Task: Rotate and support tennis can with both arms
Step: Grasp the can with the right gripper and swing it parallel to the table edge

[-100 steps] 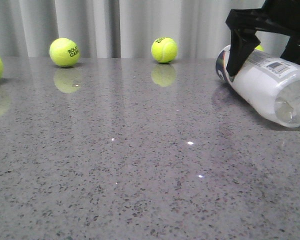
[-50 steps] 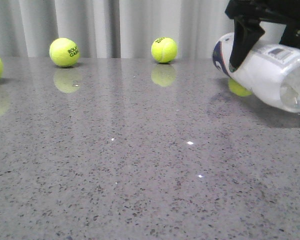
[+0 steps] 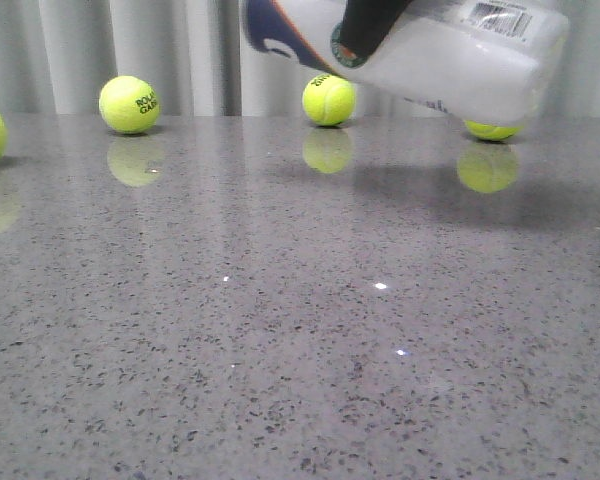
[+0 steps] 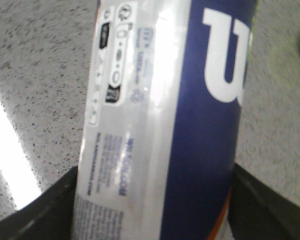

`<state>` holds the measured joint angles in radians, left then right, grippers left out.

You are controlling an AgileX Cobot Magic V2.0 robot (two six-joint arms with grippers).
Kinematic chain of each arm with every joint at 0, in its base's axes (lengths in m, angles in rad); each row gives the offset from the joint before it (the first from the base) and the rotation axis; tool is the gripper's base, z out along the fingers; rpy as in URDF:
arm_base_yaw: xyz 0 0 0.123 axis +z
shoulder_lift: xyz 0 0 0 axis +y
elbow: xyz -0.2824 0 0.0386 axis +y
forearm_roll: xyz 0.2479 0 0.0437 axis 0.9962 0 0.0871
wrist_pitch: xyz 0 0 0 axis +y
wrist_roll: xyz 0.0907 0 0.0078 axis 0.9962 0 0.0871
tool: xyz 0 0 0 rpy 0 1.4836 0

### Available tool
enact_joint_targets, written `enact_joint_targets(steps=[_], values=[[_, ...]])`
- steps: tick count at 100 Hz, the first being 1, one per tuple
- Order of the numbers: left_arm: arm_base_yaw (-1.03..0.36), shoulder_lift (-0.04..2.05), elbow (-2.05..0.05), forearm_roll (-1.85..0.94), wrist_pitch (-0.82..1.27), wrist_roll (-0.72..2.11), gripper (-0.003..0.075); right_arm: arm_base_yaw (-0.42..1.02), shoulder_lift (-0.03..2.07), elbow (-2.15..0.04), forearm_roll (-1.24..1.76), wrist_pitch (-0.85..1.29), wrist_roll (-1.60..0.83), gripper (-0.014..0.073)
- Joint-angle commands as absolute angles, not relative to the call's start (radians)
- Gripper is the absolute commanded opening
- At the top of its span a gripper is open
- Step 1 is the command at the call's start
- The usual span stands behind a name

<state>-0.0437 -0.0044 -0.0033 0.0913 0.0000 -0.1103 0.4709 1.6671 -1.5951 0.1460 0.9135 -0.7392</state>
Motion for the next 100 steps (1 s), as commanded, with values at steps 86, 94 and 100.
enact_joint_targets(steps=[86, 94, 100], values=[[-0.042, -0.042, 0.043, 0.084, -0.084, -0.119, -0.0021, 0.562, 1.820, -1.627, 0.154, 0.870, -1.177, 0.0360], [-0.042, -0.042, 0.043, 0.084, -0.084, -0.119, -0.0021, 0.562, 1.820, -1.627, 0.154, 0.874, -1.176, 0.0507], [-0.042, -0.042, 0.043, 0.084, -0.084, -0.119, -0.0021, 0.562, 1.820, -1.627, 0.154, 0.873, -1.176, 0.0616]])
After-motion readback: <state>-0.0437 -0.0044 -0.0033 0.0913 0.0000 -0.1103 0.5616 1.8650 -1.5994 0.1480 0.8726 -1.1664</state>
